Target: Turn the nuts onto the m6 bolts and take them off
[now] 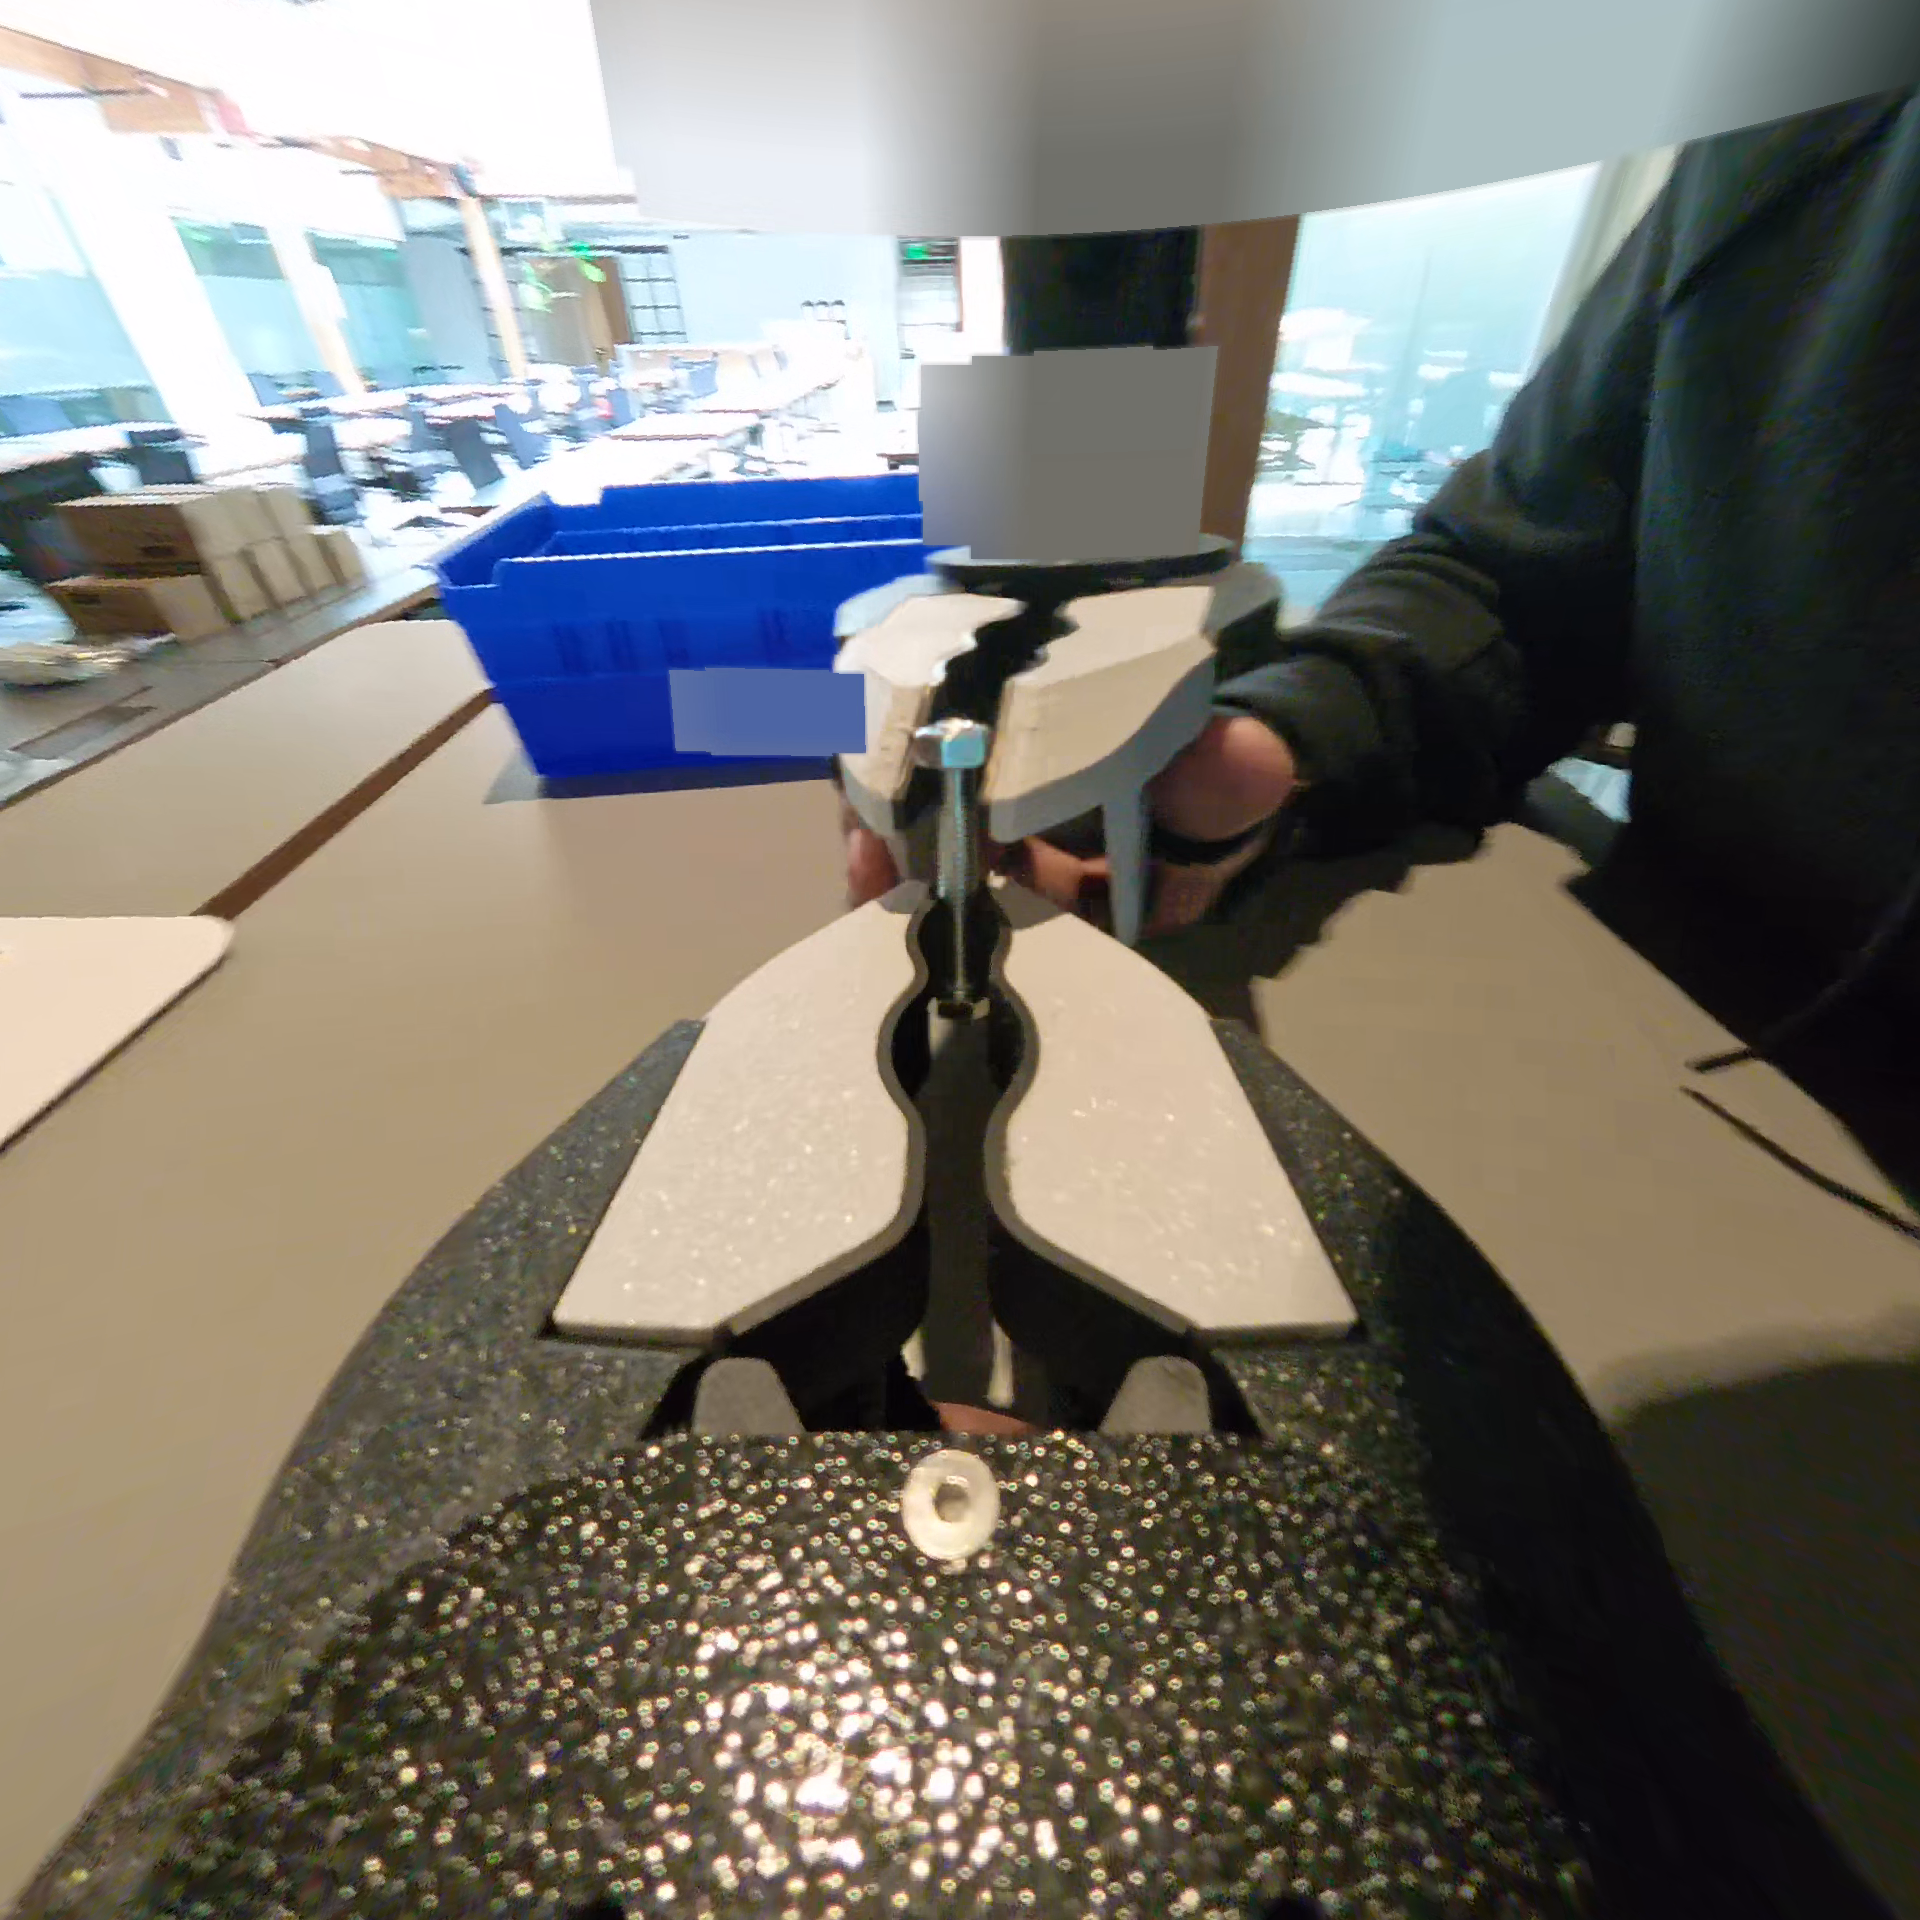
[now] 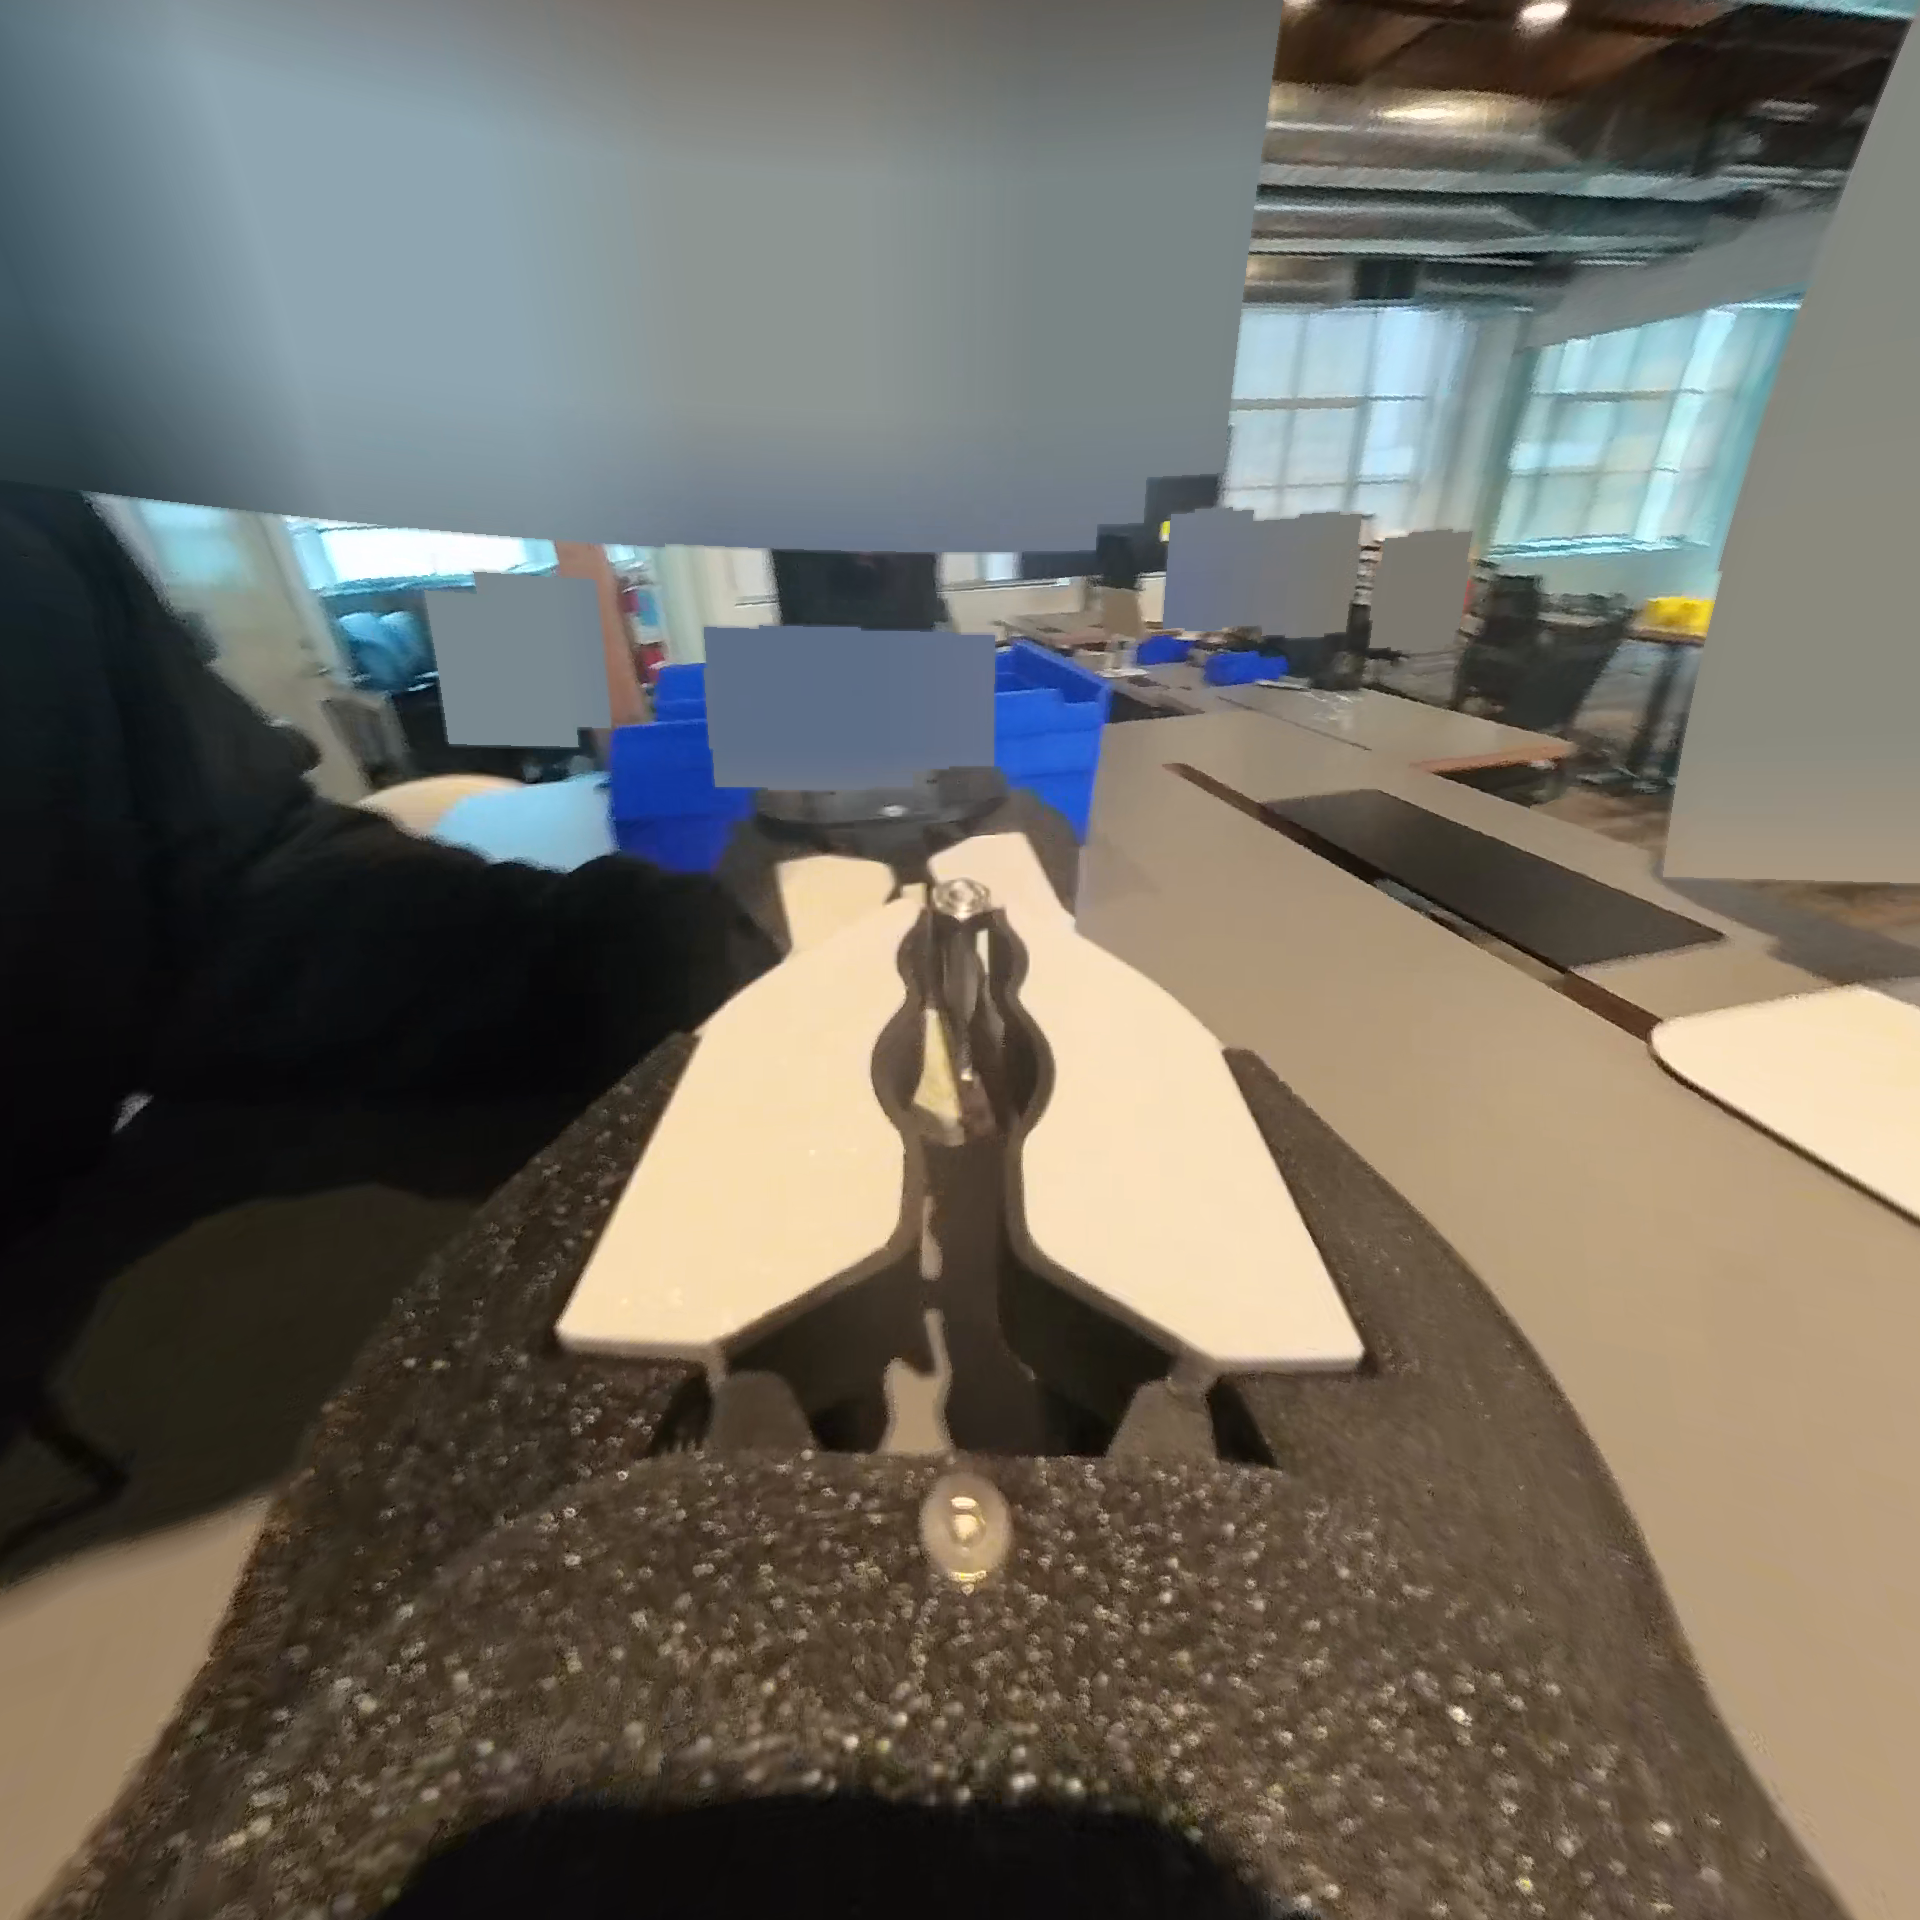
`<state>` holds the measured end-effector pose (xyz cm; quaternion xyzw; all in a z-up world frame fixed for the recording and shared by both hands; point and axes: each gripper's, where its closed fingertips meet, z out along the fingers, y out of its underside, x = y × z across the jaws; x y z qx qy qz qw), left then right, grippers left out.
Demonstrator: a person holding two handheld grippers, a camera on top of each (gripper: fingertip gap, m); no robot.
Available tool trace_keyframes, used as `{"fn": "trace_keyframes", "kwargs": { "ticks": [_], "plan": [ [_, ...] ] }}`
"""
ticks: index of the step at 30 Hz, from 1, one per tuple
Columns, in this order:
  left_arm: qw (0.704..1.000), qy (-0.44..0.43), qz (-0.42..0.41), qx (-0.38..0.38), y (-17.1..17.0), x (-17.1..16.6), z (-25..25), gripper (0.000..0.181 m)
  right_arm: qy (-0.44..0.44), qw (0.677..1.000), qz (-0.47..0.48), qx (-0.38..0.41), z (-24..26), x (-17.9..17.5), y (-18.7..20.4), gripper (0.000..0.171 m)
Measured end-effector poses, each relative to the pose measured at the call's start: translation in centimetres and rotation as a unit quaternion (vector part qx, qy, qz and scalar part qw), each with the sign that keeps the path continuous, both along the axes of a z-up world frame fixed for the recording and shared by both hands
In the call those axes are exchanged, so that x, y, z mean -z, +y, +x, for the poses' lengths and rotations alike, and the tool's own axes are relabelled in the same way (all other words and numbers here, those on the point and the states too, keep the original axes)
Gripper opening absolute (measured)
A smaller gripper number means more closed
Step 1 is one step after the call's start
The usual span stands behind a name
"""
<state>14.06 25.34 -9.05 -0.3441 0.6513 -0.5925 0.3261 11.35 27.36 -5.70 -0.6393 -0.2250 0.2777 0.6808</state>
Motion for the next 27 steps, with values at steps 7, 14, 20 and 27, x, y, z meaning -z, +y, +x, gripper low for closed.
{"fn": "trace_keyframes", "kwargs": {
  "ticks": [7,14,20,27],
  "plan": [
    [0.996,-0.015,0.048,-0.075,1.5,0.4,1.0,0.005,-0.021,0.991,-0.004,0.131,0.4,0.3,0.8,0.026],
    [0.999,0.002,-0.027,0.042,-0.6,-0.3,-0.7,0.004,0.026,0.999,0.024,-0.042,-0.1,-1.4,-1.1,0.032],
    [0.994,0.011,-0.04,0.101,-2.2,-0.4,-1.7,0.004,-0.004,0.998,0.021,-0.065,-1.0,-0.8,-1.5,0.021],
    [1.0,-0.002,0.001,-0.01,0.1,0.0,0.1,0.004,0.017,0.999,-0.009,0.048,0.2,-0.6,0.4,0.01]
  ]
}}
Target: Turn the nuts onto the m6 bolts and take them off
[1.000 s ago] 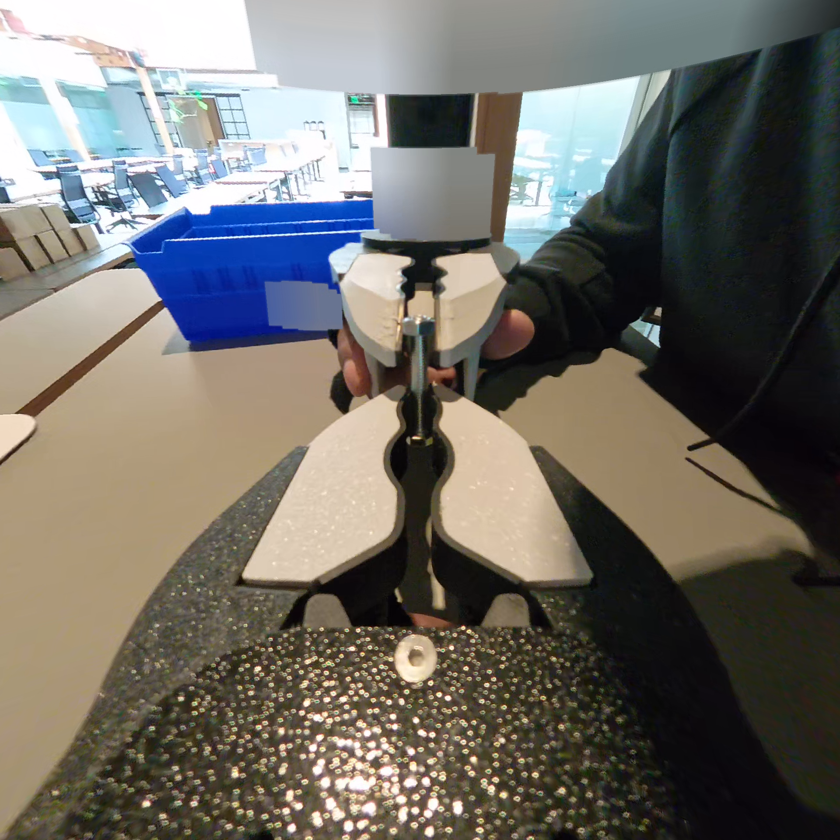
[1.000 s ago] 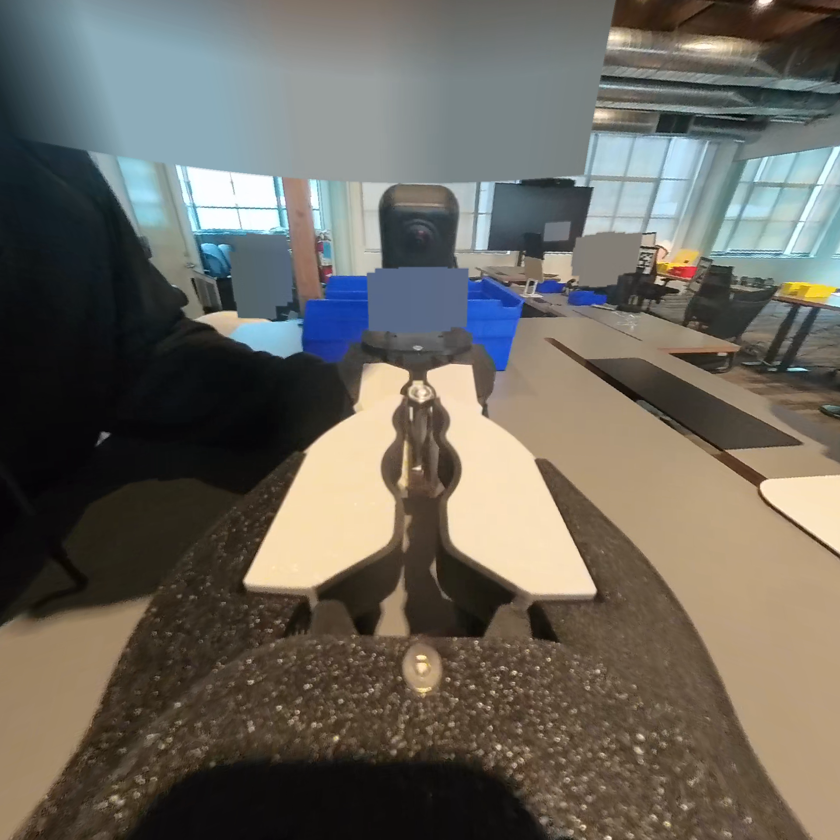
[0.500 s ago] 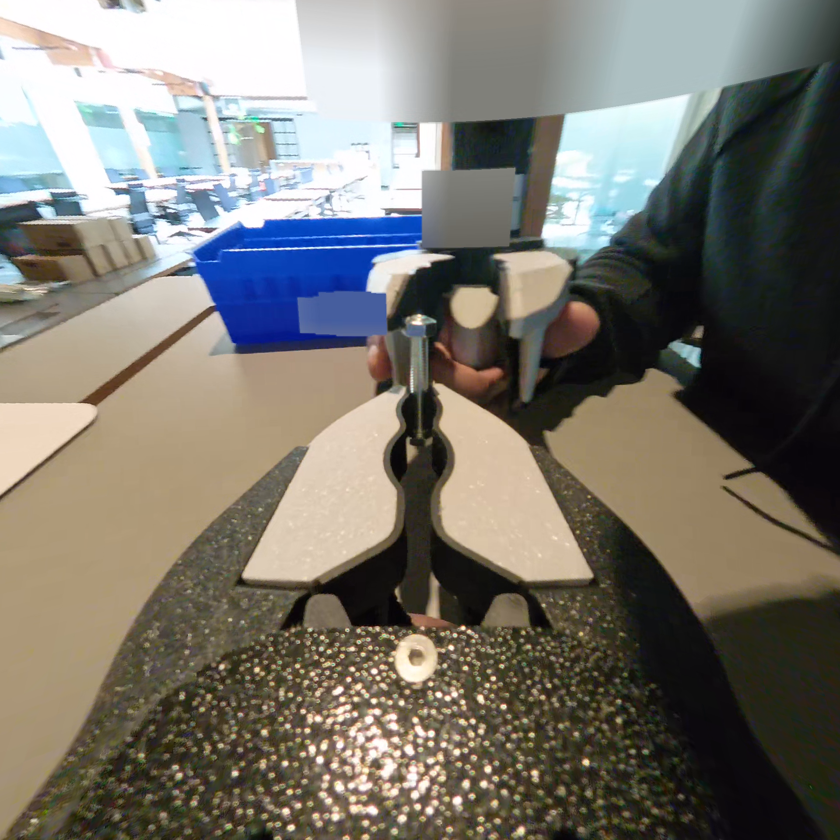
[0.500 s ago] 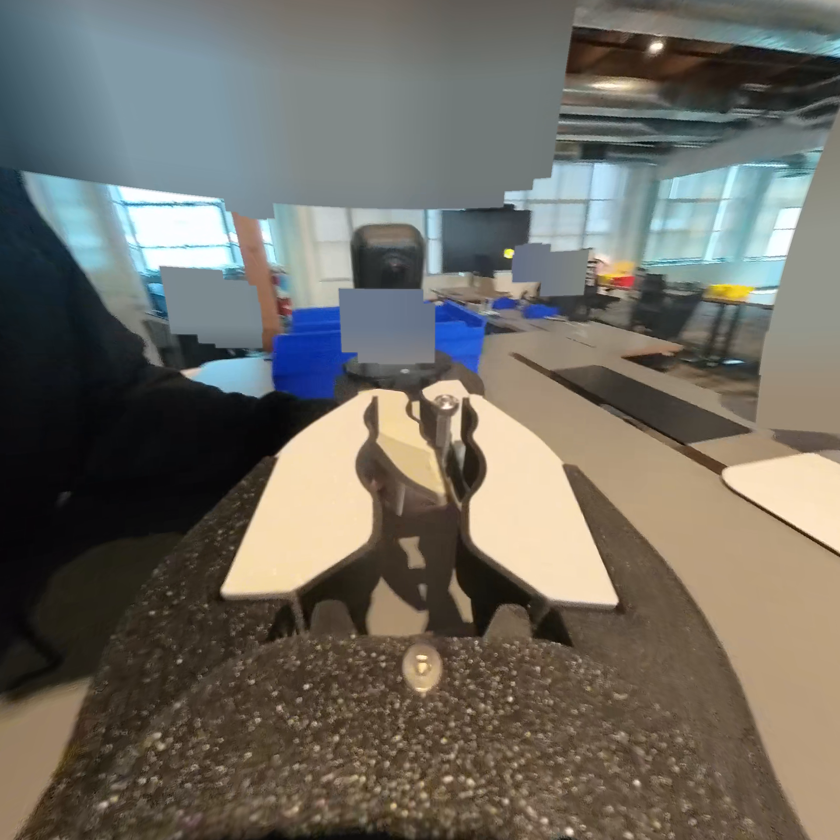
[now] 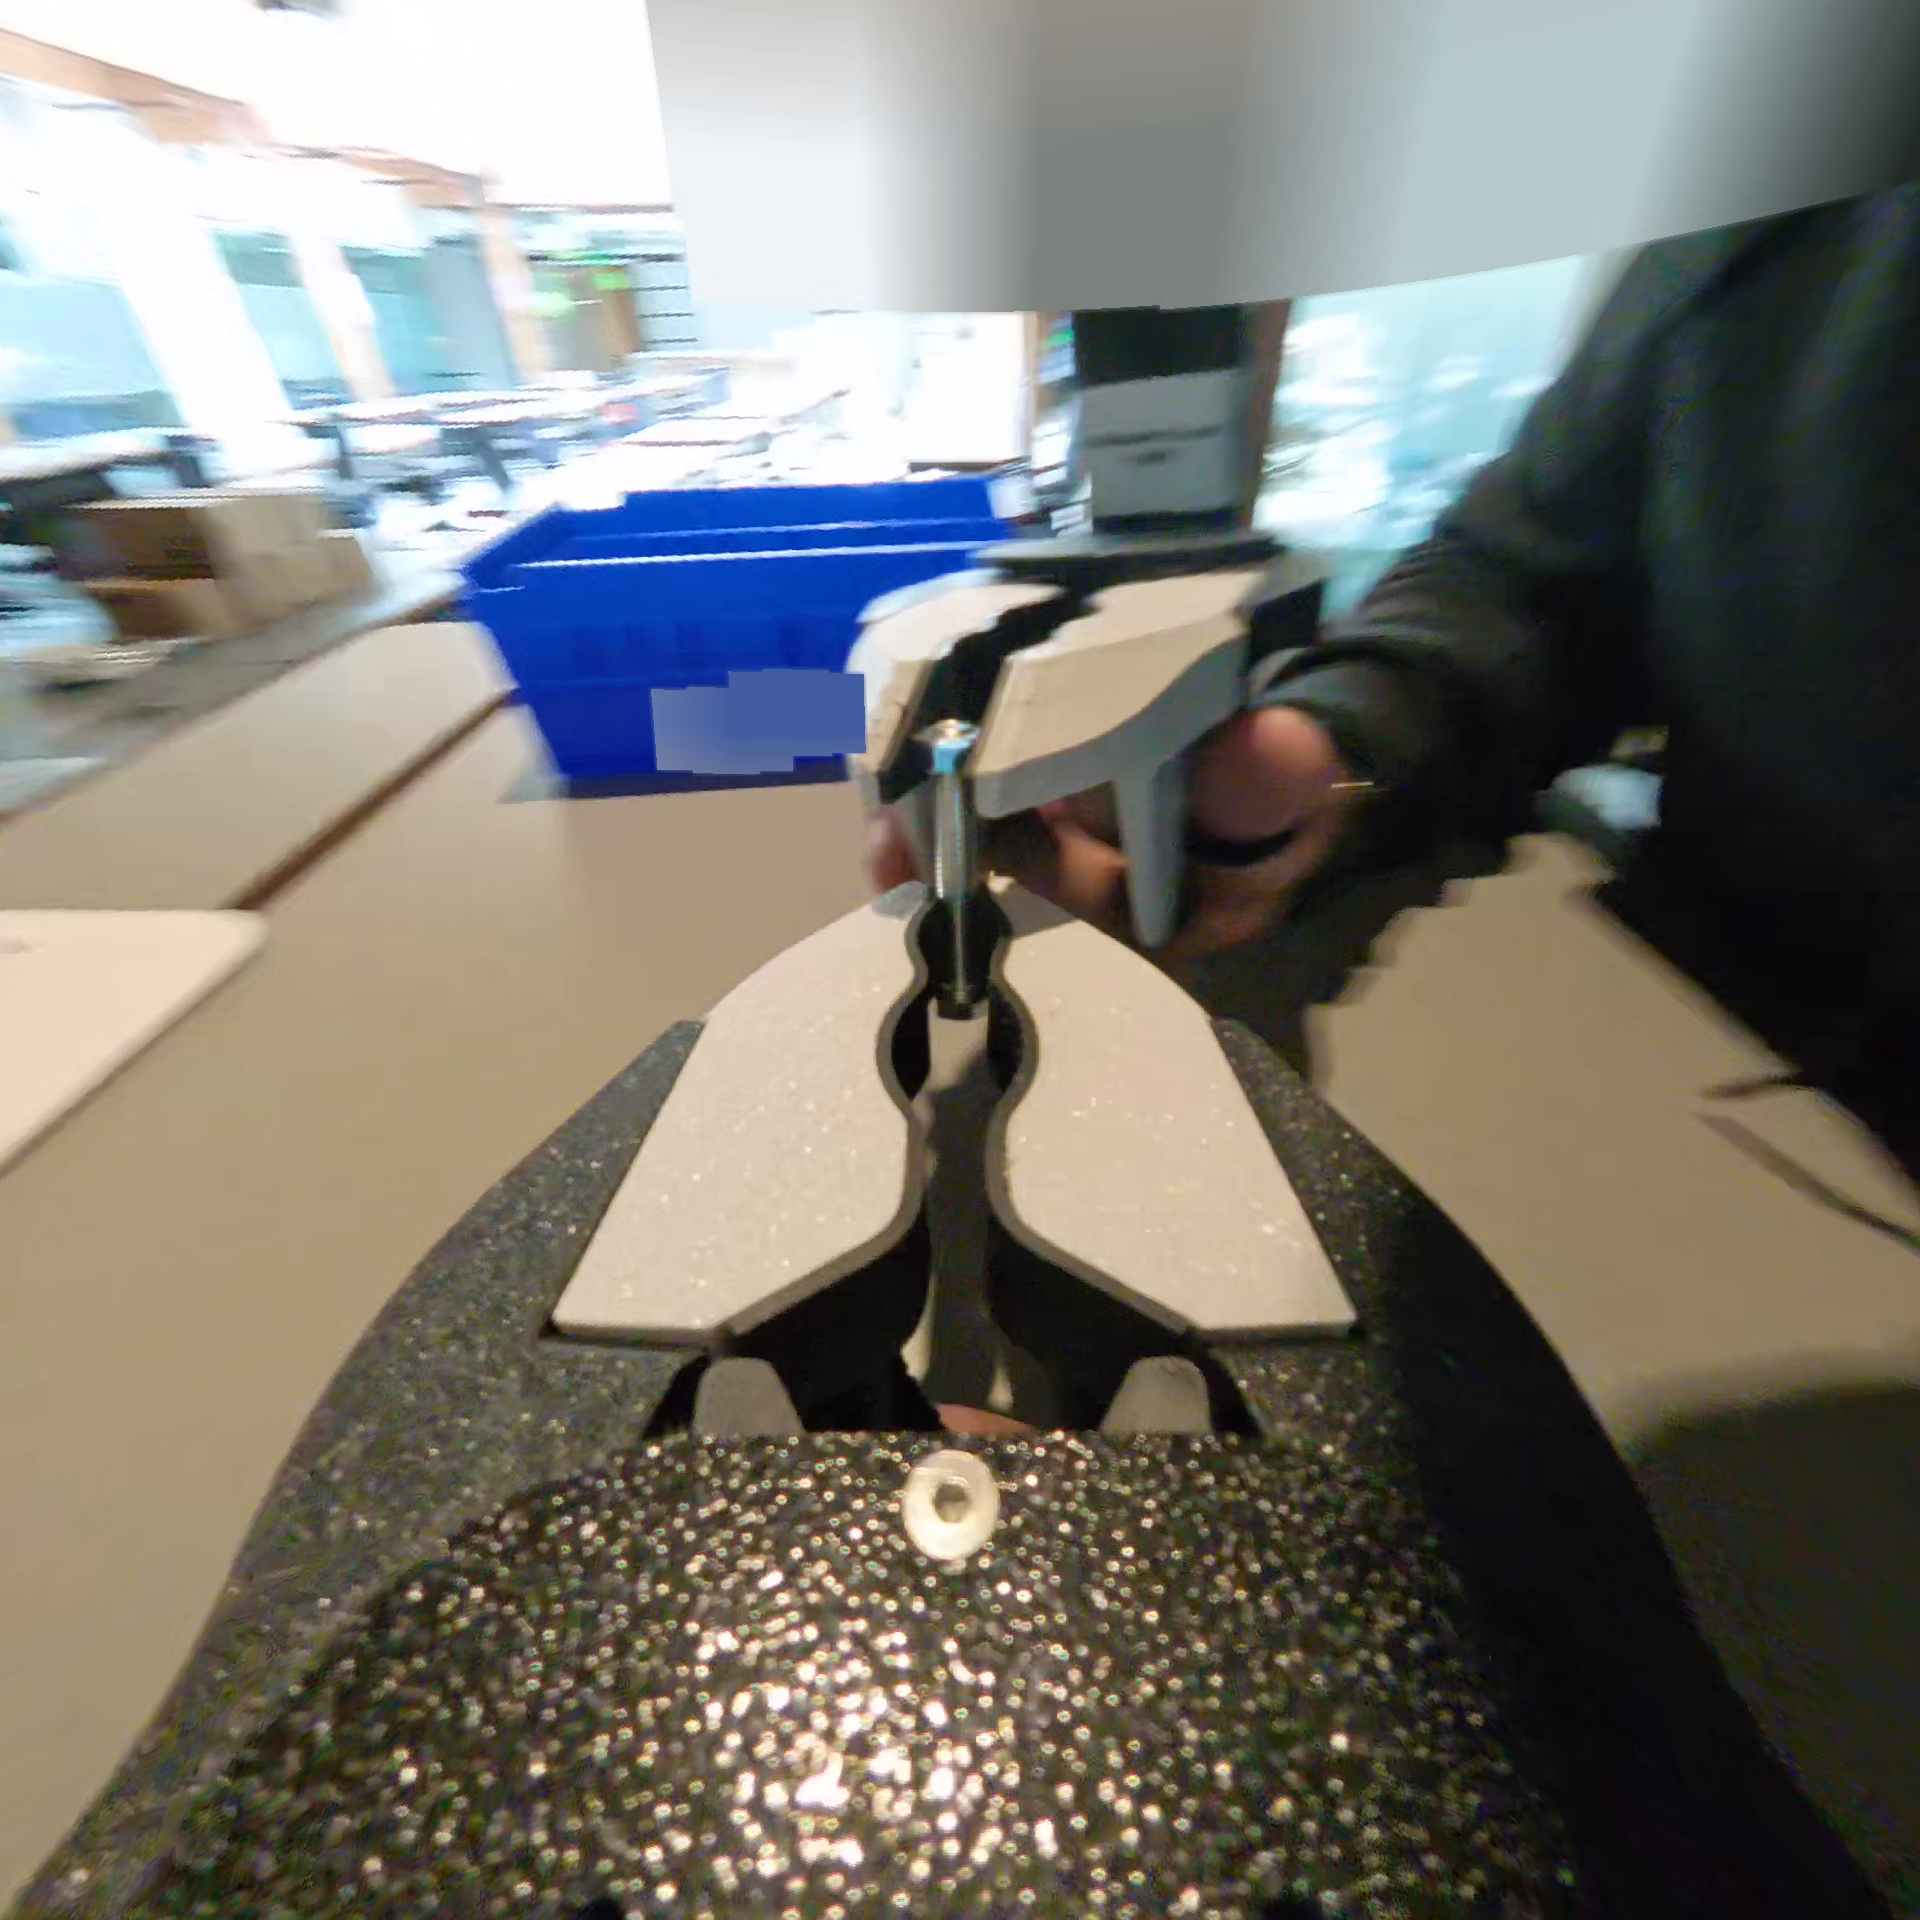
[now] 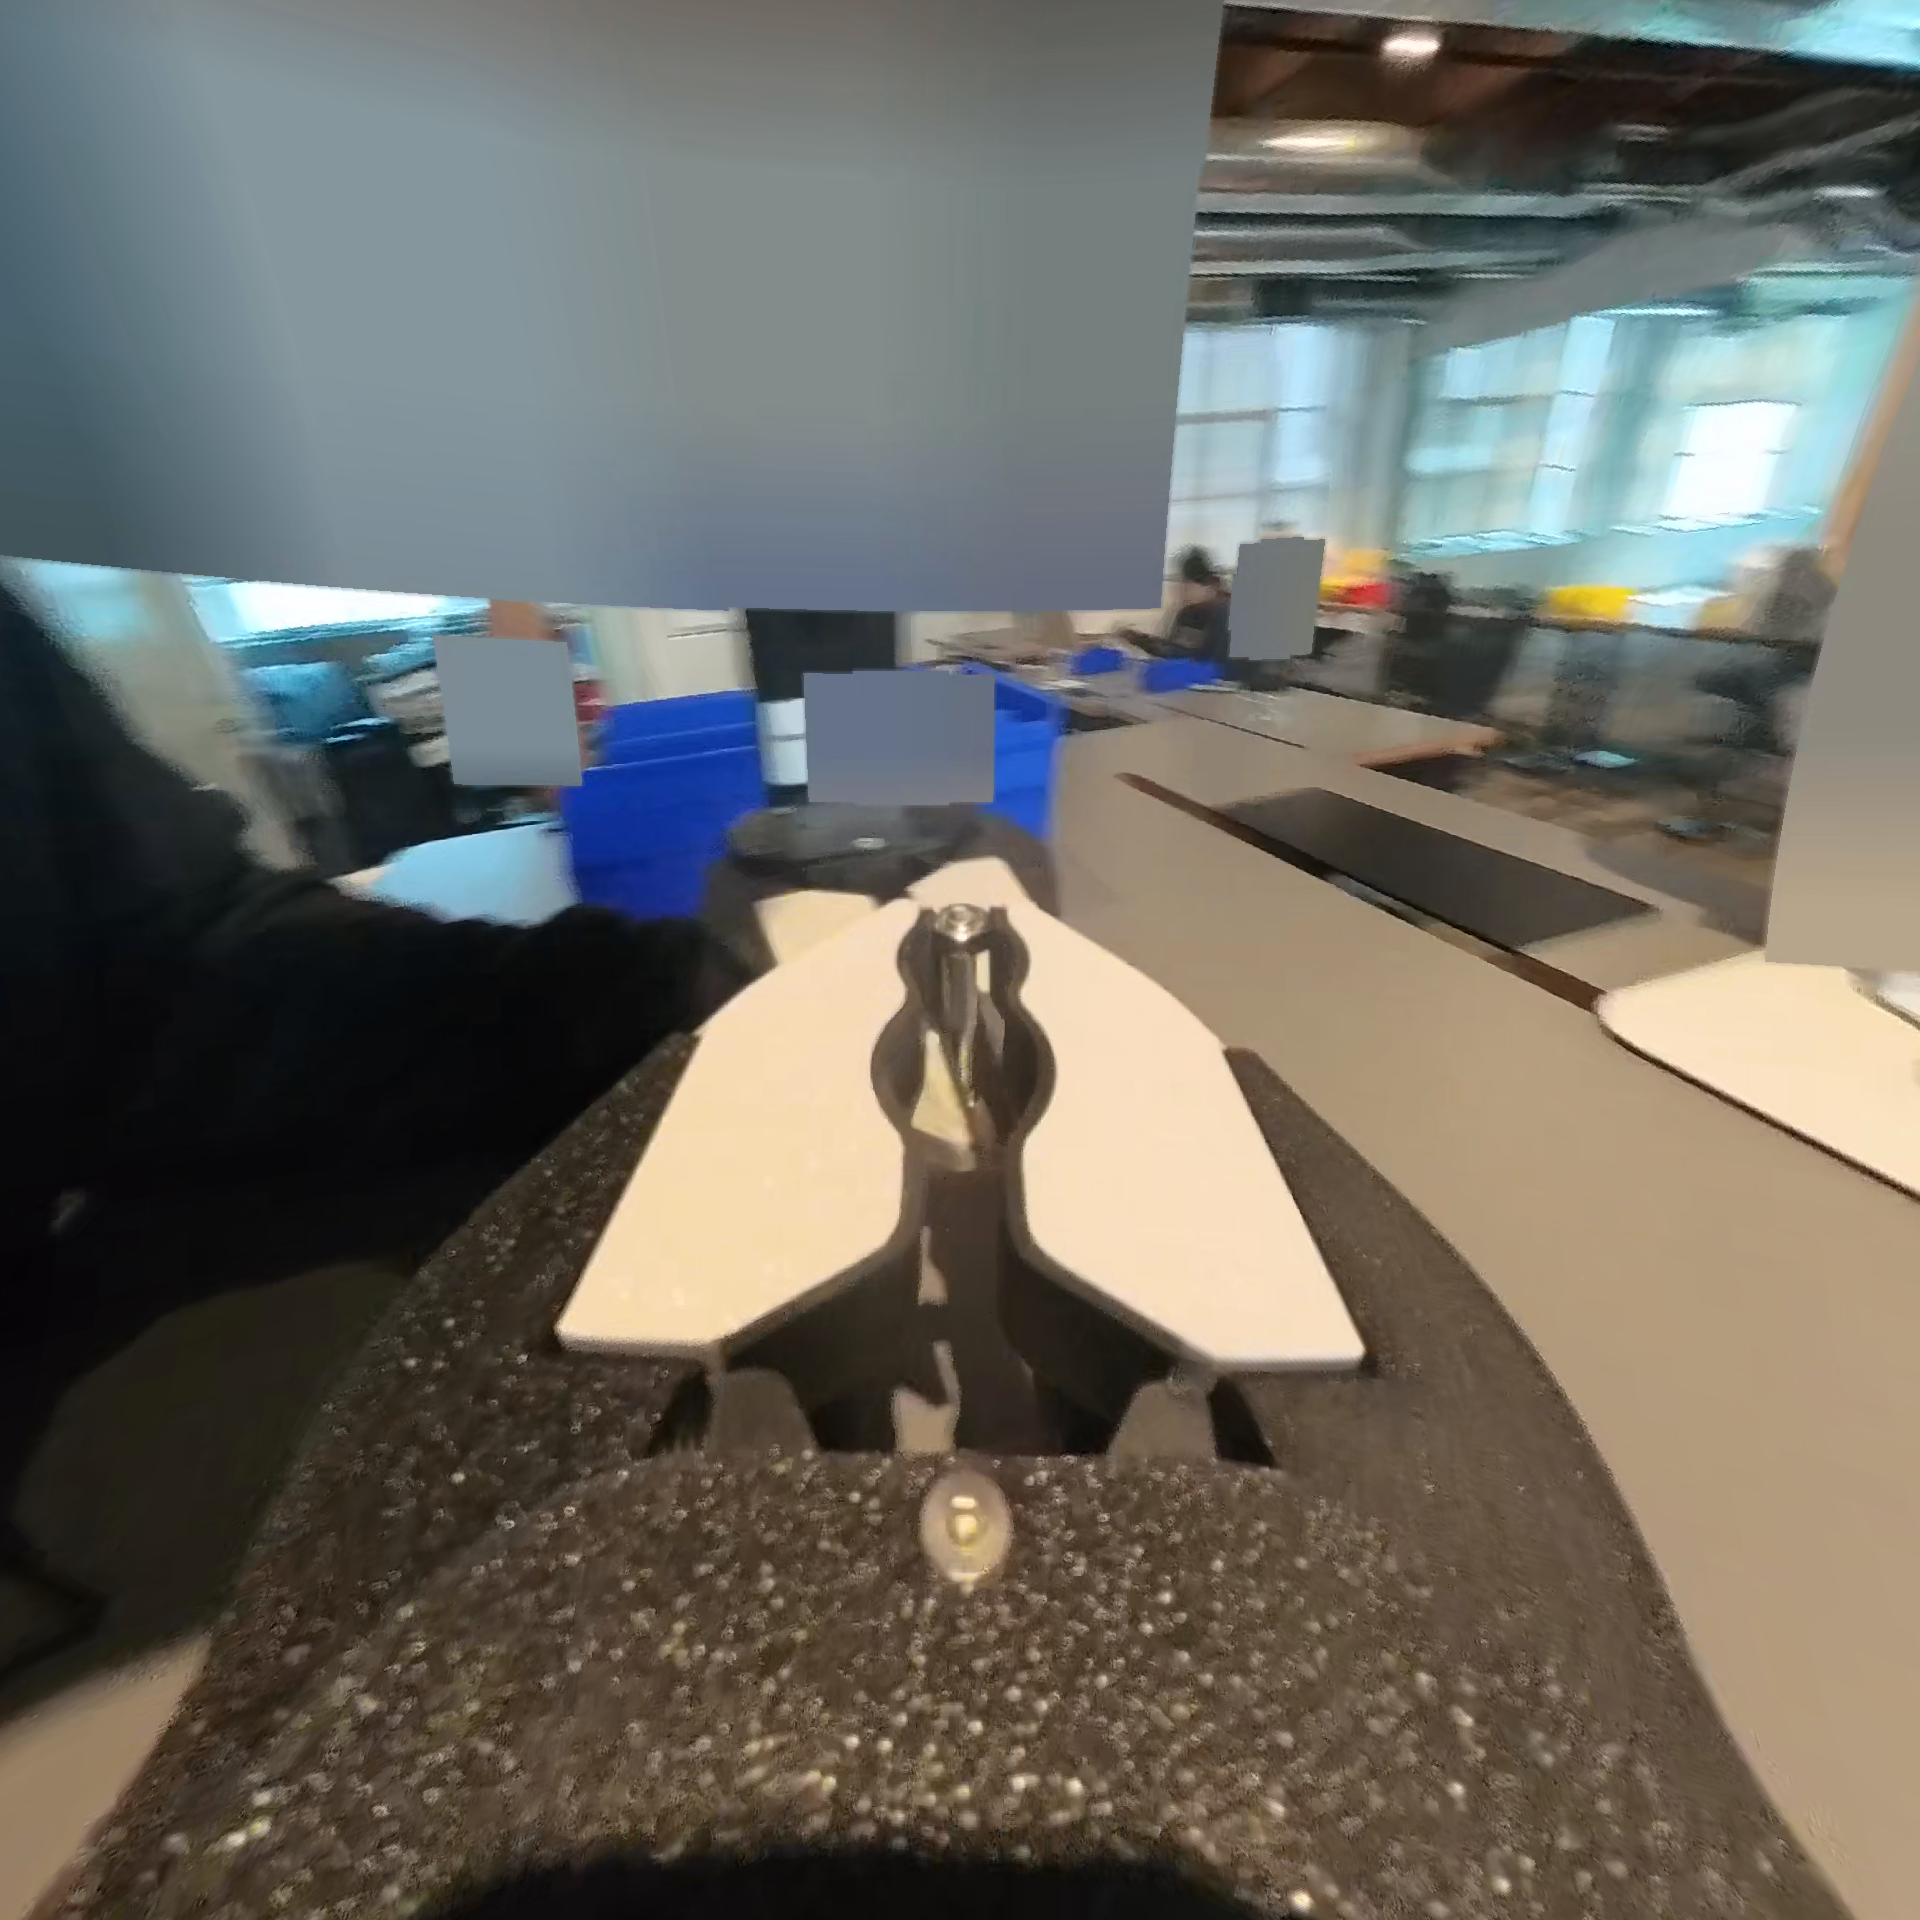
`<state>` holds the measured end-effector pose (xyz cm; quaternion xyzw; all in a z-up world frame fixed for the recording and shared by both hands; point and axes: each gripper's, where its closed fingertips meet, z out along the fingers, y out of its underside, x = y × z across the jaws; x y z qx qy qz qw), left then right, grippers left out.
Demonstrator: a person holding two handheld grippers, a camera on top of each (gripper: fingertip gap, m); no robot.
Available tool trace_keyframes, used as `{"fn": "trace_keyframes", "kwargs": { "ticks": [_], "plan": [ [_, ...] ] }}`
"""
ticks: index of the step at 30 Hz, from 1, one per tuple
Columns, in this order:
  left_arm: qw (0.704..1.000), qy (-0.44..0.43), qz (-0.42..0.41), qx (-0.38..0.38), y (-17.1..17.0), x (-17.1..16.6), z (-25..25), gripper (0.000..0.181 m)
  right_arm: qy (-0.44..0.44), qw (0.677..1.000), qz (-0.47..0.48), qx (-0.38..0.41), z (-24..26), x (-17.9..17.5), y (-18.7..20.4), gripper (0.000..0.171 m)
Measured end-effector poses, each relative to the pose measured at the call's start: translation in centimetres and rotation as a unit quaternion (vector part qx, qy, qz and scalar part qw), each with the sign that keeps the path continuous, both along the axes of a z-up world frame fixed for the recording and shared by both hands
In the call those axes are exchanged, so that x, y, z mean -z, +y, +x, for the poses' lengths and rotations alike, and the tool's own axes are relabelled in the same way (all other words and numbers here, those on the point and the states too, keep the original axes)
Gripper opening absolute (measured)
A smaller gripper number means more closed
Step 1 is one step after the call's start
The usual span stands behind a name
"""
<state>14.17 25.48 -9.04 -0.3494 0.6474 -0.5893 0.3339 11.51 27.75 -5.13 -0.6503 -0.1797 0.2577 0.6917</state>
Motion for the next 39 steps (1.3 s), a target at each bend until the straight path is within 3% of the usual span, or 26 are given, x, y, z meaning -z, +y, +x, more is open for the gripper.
{"fn": "trace_keyframes", "kwargs": {
  "ticks": [2,4,7,10,13,17,23,25,27,29,31,35,39],
  "plan": [
    [0.992,-0.004,0.079,-0.099,2.0,0.9,1.3,0.004,0.002,0.993,-0.032,0.112,1.6,1.0,1.1,0.01],
    [0.977,-0.02,0.146,-0.152,2.5,1.3,1.9,0.004,-0.002,0.985,-0.038,0.171,2.2,1.5,1.1,0.01],
    [0.973,-0.045,0.151,-0.169,2.5,0.3,1.8,0.004,-0.033,0.99,0.008,0.137,1.4,0.5,0.5,0.025],
    [0.989,-0.026,0.083,-0.121,2.0,0.4,1.4,0.004,-0.03,0.996,0.055,0.055,1.2,-0.8,-0.3,0.036],
    [1.0,0.004,0.003,-0.024,0.5,0.2,0.5,0.004,-0.013,0.997,0.044,-0.067,0.4,-0.6,-1.4,0.032],
    [0.997,0.013,-0.044,0.056,-1.0,-0.4,-0.9,0.004,0.014,0.994,0.036,-0.098,1.1,-0.8,-1.6,0.034],
    [0.995,0.03,-0.044,0.09,-2.0,0.0,-1.3,0.004,0.005,0.989,0.023,-0.144,0.0,-0.3,-2.3,0.035],
    [0.995,0.032,-0.041,0.085,-2.0,0.1,-1.2,0.004,-0.005,0.991,0.017,-0.133,-0.2,0.1,-2.0,0.03],
    [0.996,0.035,-0.036,0.068,-1.7,0.2,-0.8,0.004,-0.012,0.993,0.014,-0.113,-0.2,0.2,-1.7,0.013],
    [0.999,0.032,-0.027,0.034,-1.1,0.3,-0.2,0.004,-0.009,0.997,0.009,-0.074,0.1,0.3,-1.0,0.01],
    [0.999,0.026,-0.005,-0.028,0.3,0.5,0.8,0.004,0.002,1.0,-0.004,-0.002,1.0,0.5,0.1,0.01],
    [0.975,0.016,0.143,-0.168,2.9,2.1,2.5,0.005,-0.006,0.986,-0.053,0.159,2.9,2.2,1.3,0.01],
    [0.985,0.011,0.107,-0.137,2.3,1.6,2.2,0.004,-0.016,0.995,-0.013,0.096,1.5,1.1,0.7,0.035]
  ]
}}
